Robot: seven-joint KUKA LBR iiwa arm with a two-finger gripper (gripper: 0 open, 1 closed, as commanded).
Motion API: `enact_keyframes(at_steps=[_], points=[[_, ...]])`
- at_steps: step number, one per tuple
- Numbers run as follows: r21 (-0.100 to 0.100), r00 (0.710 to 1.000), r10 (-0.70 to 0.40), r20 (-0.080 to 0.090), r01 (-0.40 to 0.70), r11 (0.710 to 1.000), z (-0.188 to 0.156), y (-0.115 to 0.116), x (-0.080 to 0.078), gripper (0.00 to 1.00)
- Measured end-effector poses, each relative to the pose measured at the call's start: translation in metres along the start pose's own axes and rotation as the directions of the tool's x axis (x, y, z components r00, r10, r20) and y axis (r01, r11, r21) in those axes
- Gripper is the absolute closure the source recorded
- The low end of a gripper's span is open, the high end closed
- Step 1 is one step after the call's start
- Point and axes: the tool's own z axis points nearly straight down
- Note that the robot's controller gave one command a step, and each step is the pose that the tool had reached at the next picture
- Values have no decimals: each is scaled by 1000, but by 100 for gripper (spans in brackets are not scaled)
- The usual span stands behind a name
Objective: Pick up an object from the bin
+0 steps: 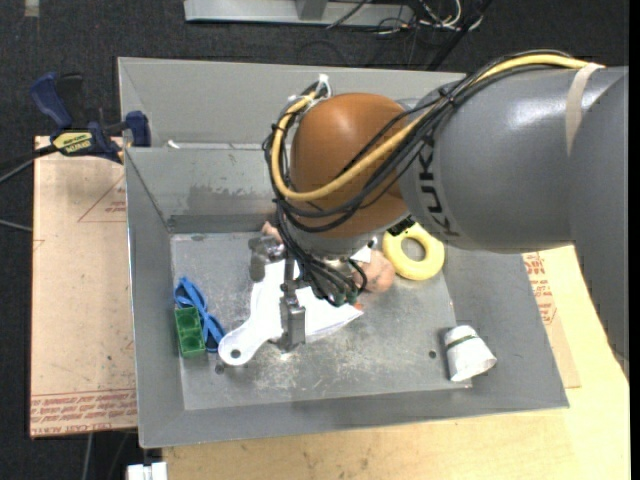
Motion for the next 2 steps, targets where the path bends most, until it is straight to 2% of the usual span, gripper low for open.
enact_keyframes(at_steps=[1, 2], points=[[0, 1000, -7, 18, 7, 1000, 46, 22, -1, 0], [-2, 1000, 12, -1, -12, 1000, 116, 5, 17, 100]])
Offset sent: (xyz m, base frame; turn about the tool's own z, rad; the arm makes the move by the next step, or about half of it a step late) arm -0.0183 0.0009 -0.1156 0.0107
